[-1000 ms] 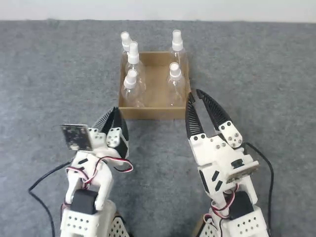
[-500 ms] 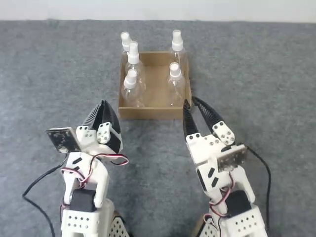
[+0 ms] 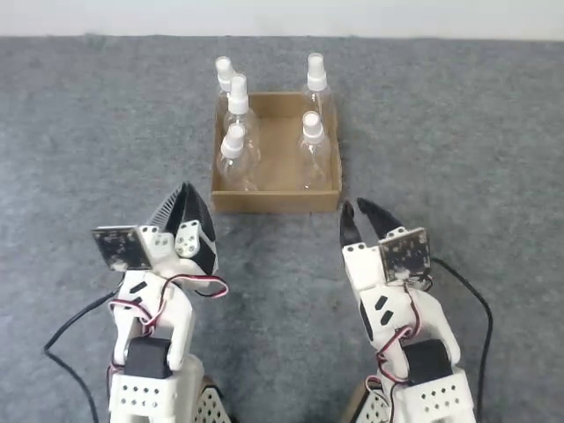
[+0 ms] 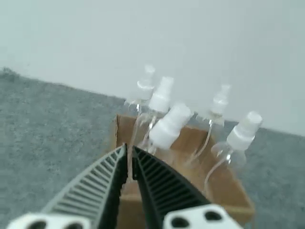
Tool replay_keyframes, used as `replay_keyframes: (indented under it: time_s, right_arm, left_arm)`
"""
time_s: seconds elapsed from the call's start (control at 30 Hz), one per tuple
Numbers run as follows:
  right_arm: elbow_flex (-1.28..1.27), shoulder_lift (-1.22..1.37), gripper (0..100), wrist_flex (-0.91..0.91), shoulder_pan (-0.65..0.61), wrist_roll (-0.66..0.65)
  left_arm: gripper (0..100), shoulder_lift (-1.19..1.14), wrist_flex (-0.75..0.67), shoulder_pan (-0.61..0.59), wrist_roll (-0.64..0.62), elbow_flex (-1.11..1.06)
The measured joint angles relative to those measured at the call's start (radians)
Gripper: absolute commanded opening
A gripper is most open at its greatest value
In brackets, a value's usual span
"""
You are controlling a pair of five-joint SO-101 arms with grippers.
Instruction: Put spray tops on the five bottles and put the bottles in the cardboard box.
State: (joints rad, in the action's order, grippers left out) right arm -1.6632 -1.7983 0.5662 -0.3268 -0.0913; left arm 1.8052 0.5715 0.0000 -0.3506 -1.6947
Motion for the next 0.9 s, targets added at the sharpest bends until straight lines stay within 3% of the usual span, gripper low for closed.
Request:
replay_keyframes:
  time_s: [0.2,0.53,0.77,0.9]
  right_arm:
    - [0.0,0.0,3.4,0.19,0.0,0.0]
    - [0.0,0.0,3.4,0.397,-0.002,0.0]
    - [0.0,0.0,3.4,0.546,-0.002,0.16]
    - [0.0,0.0,3.5,0.631,-0.002,0.178]
  left_arm:
    - [1,0.0,0.245,0.008,0.003,0.0]
    - [1,0.0,0.486,0.008,0.003,0.0]
    - [1,0.0,0.658,0.006,0.003,0.0]
    - [1,0.0,0.686,0.006,0.003,0.0]
